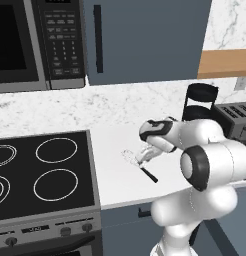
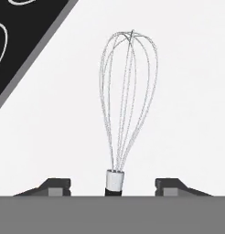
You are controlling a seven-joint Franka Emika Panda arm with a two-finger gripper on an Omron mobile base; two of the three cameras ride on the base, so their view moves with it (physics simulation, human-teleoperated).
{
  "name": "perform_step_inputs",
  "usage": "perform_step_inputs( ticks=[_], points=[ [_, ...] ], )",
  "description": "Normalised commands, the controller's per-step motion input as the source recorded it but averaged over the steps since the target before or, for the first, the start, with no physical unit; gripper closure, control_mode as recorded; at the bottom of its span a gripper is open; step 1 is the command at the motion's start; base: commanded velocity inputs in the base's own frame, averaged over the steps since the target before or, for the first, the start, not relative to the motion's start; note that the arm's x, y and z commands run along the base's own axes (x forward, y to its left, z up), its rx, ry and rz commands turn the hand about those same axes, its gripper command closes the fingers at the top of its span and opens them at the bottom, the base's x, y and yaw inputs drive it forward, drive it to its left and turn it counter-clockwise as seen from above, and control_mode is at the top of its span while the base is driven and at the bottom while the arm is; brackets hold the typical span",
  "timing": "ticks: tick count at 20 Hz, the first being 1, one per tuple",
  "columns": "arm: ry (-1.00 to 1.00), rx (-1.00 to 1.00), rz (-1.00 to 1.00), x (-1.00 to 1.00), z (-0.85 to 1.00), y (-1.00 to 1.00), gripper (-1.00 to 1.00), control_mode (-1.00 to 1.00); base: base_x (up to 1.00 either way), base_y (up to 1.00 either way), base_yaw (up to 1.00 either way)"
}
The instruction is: Pick the whisk from the drawer and place it on the counter.
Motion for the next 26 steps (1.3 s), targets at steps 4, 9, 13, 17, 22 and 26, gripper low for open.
perform_step_inputs(
  ticks=[4, 9, 13, 17, 22, 26],
  points=[
    [-0.12, 0.03, -0.06, -0.69, 0.83, -0.65, -1.0, -1.0, 0.0, 0.0, 0.0],
    [-0.26, 0.06, -0.05, -0.89, 1.0, -0.8, -1.0, -1.0, 0.0, 0.0, 0.0],
    [-0.35, 0.15, 0.0, -0.98, 1.0, -0.97, -1.0, -1.0, 0.0, 0.0, 0.0],
    [-0.28, 0.18, 0.0, -1.0, 1.0, -0.95, -1.0, -1.0, 0.0, 0.0, 0.0],
    [-0.64, 0.09, 0.0, -1.0, 0.85, -0.23, -1.0, -1.0, 0.0, 0.0, 0.0],
    [-0.74, 0.02, -0.04, 0.48, 0.16, 0.56, -1.0, -1.0, 0.0, 0.0, 0.0]
  ],
)
